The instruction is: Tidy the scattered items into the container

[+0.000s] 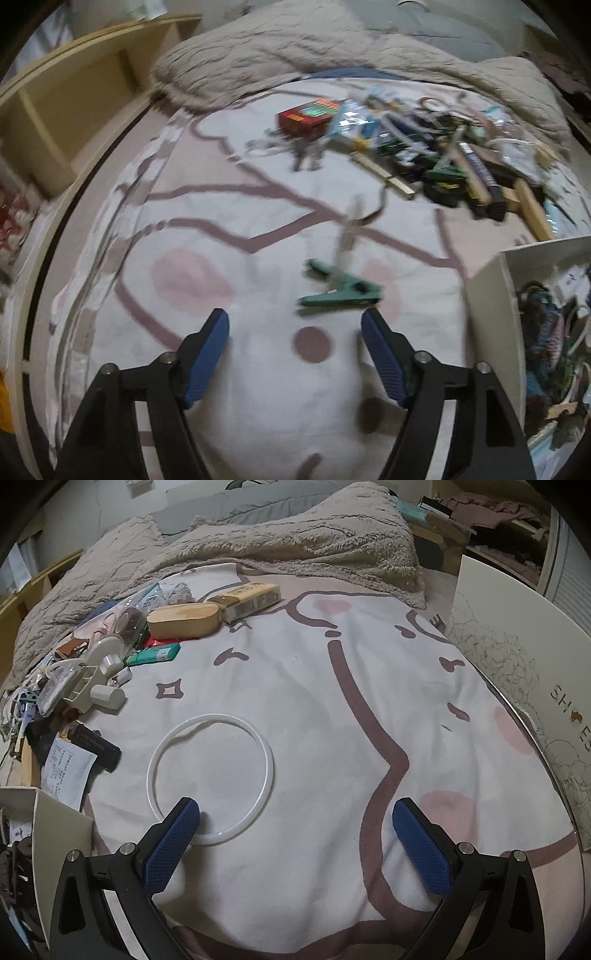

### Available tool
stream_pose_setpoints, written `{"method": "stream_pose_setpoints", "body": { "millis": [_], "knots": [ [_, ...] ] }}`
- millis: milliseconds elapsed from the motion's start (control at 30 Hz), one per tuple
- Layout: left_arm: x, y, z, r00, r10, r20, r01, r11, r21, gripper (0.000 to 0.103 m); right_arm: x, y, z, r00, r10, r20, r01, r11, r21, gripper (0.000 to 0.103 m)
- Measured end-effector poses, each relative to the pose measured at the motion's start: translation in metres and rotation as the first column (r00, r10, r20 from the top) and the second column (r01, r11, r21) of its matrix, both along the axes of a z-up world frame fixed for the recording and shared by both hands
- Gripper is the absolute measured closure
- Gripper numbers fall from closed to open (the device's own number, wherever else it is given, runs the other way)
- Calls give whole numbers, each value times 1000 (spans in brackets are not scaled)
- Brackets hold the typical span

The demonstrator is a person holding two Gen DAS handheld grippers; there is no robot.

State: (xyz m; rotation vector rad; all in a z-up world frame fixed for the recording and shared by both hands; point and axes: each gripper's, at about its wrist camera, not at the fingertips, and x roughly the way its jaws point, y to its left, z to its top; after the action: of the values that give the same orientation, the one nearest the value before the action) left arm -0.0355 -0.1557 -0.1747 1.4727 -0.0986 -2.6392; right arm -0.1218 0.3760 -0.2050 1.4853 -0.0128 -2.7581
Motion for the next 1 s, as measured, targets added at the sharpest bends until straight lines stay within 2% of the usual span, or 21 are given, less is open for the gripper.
{"method": "stream_pose_setpoints", "body": {
  "millis": [200, 433, 567, 733, 867, 1000],
  "knots": [
    [-10, 14, -9, 999, -39, 17, 39, 999, 18, 25, 1, 0, 2, 1000, -2, 31, 0, 998, 58, 0],
    [-18, 16, -16, 1000, -19, 8, 18, 999, 26, 25, 3, 12, 6, 999, -28, 30, 25, 994, 111, 0],
    [-19, 11, -18, 1000, 18, -3, -18, 999, 30, 25, 4, 16, 10, 1000, -9, 19, 7, 997, 77, 0],
    [-19, 4, -18, 999, 54, -7, -53, 995, 81, 25, 6, 16, 18, 999, 29, -13, -29, 1000, 0, 0],
    [-17, 8, -21, 999, 47, -14, -47, 997, 54, 25, 7, 8, 19, 997, 67, -26, -69, 996, -60, 0],
    [-17, 8, -23, 999, 44, -20, -43, 998, 44, 25, 8, -9, 17, 991, 127, -41, -129, 991, -41, 0]
  ]
}}
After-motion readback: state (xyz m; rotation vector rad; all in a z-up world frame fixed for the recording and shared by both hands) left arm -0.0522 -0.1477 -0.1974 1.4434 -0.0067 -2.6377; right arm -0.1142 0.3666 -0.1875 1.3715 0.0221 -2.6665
